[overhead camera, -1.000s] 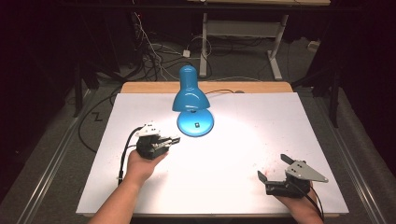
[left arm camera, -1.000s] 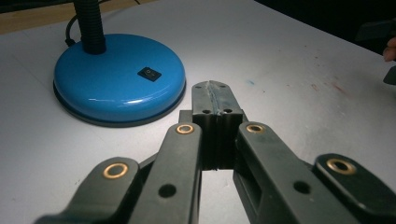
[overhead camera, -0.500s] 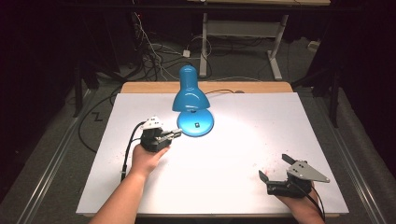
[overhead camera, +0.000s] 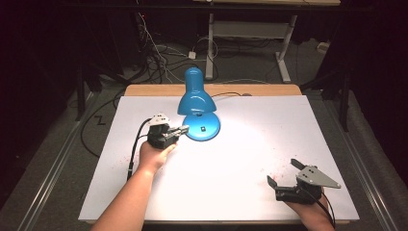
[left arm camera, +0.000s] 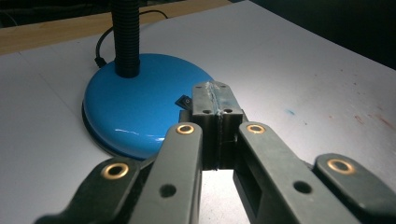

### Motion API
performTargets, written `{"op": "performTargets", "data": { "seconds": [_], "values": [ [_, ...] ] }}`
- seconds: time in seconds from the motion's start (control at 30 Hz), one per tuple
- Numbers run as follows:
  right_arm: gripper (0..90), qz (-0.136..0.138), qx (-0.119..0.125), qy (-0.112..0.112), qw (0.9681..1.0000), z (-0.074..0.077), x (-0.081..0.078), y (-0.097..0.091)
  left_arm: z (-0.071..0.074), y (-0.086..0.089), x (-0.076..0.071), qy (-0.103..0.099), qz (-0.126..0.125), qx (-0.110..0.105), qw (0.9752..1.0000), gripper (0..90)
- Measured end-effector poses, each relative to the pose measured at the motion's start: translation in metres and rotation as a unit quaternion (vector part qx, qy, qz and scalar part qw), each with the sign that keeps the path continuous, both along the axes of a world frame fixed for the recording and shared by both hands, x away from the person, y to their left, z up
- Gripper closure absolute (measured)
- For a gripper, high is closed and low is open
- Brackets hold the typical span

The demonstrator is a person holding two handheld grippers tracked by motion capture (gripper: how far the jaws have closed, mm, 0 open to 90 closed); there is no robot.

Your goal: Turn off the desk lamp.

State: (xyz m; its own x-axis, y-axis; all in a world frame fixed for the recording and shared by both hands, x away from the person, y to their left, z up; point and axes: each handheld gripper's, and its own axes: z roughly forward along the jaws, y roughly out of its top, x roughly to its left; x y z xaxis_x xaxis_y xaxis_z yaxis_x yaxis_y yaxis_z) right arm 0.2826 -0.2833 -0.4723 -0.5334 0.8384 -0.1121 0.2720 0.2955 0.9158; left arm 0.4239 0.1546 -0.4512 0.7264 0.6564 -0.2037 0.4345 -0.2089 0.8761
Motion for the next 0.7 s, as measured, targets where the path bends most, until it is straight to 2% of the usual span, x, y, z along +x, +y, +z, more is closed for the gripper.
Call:
{"op": "performTargets", "data": {
  "seconds": [0.23, 0.33, 0.4, 0.5, 0.6, 0.63, 0.7],
  "values": [
    [0.7, 0.002, 0.001, -0.001, 1.0, 0.001, -0.001, 0.001, -0.006, -0.007, 0.013, 0.001, 0.003, -0.002, 1.0, 87.9],
    [0.7, 0.0, 0.002, 0.0, 1.0, 0.001, -0.001, 0.001, -0.01, -0.01, 0.017, 0.001, 0.007, -0.02, 0.9998, 87.9],
    [0.7, 0.001, 0.002, 0.0, 1.0, 0.0, -0.001, 0.001, -0.013, -0.011, 0.02, 0.001, 0.007, -0.023, 0.9997, 87.9],
    [0.7, 0.0, 0.001, 0.0, 1.0, 0.0, -0.001, 0.0, -0.02, -0.013, 0.024, 0.013, 0.011, -0.033, 0.9993, 87.9],
    [0.7, 0.0, 0.001, 0.001, 1.0, 0.0, -0.001, -0.001, -0.025, -0.016, 0.028, 0.019, 0.011, -0.034, 0.9992, 87.9],
    [0.7, 0.0, 0.001, 0.001, 1.0, 0.0, -0.001, -0.001, -0.026, -0.017, 0.029, 0.025, 0.013, -0.042, 0.9987, 87.9],
    [0.8, 0.0, 0.001, 0.001, 1.0, 0.0, -0.001, -0.001, -0.029, -0.017, 0.033, 0.037, 0.014, -0.044, 0.9983, 87.9]
  ]
}}
